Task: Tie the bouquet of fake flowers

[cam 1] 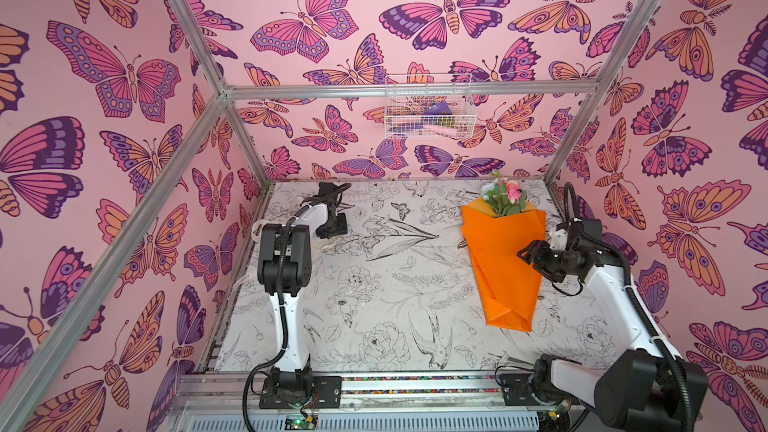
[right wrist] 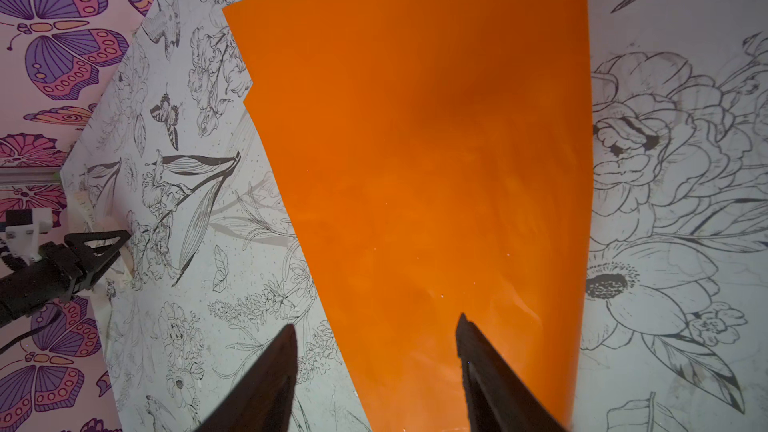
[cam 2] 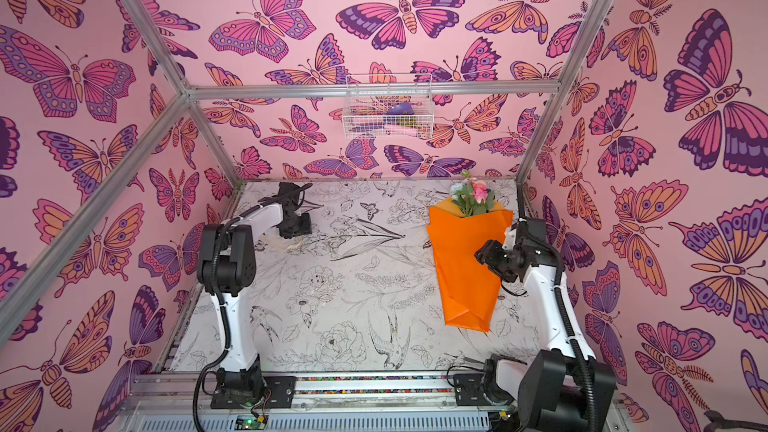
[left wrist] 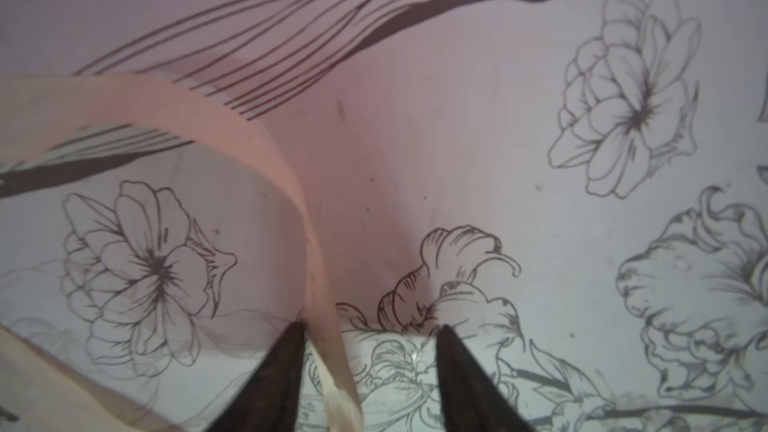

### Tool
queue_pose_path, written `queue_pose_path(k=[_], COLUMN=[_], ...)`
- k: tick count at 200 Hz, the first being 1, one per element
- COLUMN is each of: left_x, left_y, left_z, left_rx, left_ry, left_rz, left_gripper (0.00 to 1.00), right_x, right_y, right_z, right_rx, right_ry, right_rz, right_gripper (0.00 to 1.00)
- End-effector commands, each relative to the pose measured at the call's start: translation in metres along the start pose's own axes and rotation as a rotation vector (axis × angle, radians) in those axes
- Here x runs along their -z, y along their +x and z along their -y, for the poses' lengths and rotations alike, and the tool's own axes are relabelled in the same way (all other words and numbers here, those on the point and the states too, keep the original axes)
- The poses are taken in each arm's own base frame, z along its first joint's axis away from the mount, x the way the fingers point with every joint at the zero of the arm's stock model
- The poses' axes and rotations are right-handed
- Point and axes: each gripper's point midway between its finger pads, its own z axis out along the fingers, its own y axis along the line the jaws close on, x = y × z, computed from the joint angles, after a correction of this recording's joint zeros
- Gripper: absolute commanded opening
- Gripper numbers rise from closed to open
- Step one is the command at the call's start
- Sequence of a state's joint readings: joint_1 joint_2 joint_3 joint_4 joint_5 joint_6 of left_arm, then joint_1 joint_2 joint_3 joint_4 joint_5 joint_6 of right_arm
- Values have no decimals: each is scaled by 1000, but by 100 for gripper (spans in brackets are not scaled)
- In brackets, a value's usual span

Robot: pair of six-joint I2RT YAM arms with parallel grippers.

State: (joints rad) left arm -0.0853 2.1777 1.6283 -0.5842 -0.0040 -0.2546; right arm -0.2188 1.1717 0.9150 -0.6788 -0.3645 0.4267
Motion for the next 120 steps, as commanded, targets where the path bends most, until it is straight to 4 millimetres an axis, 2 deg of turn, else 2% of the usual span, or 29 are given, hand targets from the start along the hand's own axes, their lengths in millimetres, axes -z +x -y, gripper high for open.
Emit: queue_pose_path(k=[1,22,40,68,104,115,120], left_x=[7,18,36,78,135,149,152], left_y=[12,26,43,84,160,183,191], left_z=[1,23,56,128,225,244,248], left_rx=[-17,-53,-108,-211,-309,-347,-358], left_ry=[8,83,177,373,707,776,785], left_rz=[-56,-73,-85,-90,-174,-212,-225], left_gripper=[18,0,0,0,0,10,20], right_x=[9,14,16,14,10,8,8], right_y=[-4,-6,-9,-7,-2,0,1], right_z=[-13,-22,-30,-34,-44,-48,-50], right_rx=[19,34,46,67,120,140,152], right_ry=[-50,-94,-135,-124,-95,-84,-82], right_rz=[32,53,70,69,60,54,52], right_gripper=[63,62,63,63,63,63,62])
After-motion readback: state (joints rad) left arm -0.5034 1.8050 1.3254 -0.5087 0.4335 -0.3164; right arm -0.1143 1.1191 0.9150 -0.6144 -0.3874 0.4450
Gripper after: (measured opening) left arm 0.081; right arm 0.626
